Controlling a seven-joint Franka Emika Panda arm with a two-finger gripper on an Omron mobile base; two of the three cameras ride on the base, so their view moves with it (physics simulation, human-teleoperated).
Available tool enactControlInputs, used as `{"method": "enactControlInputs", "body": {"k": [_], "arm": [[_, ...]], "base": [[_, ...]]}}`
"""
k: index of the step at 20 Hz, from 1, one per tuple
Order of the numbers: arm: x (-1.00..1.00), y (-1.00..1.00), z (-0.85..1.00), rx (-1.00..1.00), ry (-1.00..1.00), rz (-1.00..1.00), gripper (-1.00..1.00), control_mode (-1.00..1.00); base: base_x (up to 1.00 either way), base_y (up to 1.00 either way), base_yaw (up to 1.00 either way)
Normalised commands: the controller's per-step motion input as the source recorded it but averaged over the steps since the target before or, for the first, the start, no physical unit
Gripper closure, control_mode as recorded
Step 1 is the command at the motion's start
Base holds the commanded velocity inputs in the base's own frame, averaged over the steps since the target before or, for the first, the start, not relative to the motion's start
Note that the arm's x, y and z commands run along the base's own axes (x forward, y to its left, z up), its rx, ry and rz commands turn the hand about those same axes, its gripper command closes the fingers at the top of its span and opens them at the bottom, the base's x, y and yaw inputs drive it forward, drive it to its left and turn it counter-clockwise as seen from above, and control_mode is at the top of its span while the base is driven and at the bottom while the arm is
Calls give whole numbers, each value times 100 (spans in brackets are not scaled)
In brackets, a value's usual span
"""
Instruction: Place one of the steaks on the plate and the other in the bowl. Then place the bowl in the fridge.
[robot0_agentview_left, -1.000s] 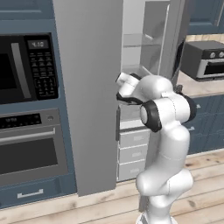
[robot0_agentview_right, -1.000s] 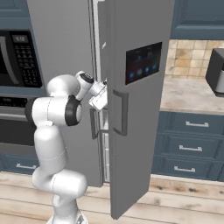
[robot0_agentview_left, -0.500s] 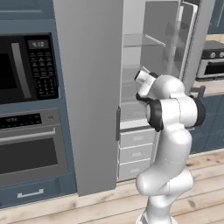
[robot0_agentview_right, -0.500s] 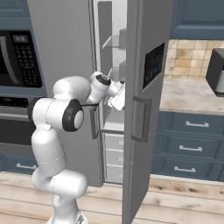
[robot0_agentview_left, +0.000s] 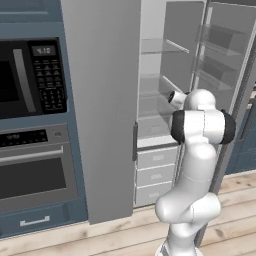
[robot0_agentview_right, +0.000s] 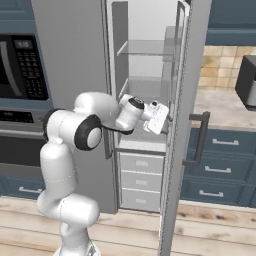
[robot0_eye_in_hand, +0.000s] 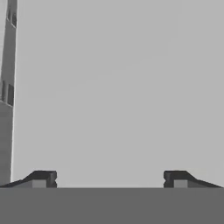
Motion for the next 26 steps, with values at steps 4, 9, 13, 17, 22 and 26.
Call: {"method": "enactControlInputs", "body": {"k": [4,9,13,17,22,26], "arm": [[-6,23,0,-8,7,16,-100,-100],[0,100,-31,16,1,-5,-100,-100],[6,54,-30,65,-21,-43,-100,-100],[-1,72,-30,47,-38,-46,-100,-100],[7,86,-56,23,-33,-51,-100,-100],[7,72,-56,23,-32,-54,-100,-100]], "base": [[0,0,0],[0,0,0],[0,0,0],[0,0,0],[0,0,0],[0,0,0]]}}
